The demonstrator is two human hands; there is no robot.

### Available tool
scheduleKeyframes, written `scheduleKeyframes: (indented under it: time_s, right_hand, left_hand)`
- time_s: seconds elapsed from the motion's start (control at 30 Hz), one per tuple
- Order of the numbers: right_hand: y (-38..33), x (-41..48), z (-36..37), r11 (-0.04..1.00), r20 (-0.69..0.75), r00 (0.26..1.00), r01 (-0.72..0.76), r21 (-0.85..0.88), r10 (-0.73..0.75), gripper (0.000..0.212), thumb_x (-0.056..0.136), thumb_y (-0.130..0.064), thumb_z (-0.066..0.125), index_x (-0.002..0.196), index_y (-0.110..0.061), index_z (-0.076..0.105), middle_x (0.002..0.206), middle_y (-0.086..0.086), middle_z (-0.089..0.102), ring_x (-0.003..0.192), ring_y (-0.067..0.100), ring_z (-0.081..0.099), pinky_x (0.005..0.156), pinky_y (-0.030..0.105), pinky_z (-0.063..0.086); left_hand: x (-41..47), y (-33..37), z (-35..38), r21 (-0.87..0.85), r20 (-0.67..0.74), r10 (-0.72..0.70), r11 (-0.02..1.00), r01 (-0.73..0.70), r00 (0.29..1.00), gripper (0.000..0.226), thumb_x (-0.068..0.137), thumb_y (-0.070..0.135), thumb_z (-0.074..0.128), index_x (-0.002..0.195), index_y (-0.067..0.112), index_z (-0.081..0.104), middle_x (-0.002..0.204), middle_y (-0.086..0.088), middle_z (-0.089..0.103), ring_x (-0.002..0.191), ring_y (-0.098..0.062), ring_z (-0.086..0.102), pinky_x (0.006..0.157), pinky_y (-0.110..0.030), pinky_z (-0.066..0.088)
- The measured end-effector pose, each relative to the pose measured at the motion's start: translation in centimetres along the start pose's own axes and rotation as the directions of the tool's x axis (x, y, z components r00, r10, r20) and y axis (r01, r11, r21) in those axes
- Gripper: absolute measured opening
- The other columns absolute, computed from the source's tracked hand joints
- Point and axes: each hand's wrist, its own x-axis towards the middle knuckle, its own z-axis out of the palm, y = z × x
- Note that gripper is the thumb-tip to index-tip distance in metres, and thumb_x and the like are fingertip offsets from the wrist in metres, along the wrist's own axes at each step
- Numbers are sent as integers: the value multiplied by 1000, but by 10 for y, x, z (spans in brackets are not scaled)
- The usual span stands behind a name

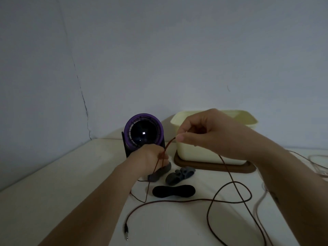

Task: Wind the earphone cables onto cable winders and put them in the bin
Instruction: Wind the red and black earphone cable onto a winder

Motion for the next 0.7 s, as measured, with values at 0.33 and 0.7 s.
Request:
scheduleKeyframes:
  time_s: [0.33, 0.7]
  right_hand:
    - [3, 2, -1, 1000, -5, 1000, 5, 3, -5, 13, 85, -30, 66, 73, -28, 68, 52, -16, 53, 51, 0, 44, 52, 11, 36]
    - [-10, 0, -14, 1000, -163, 987, 13, 18, -10, 13, 82, -34, 65, 76, -24, 71, 45, -8, 40, 42, 6, 30, 41, 13, 26]
  left_hand:
    - [23, -20, 23, -27, 136, -157, 986, 162, 978, 32, 82, 20, 71, 57, 14, 51, 55, 1, 45, 51, -10, 41, 47, -21, 32]
    - [-19, 10, -55, -573, -51, 100, 812, -111, 994, 28, 81, 16, 74, 103, 28, 60, 97, 7, 69, 78, -10, 70, 64, -18, 55]
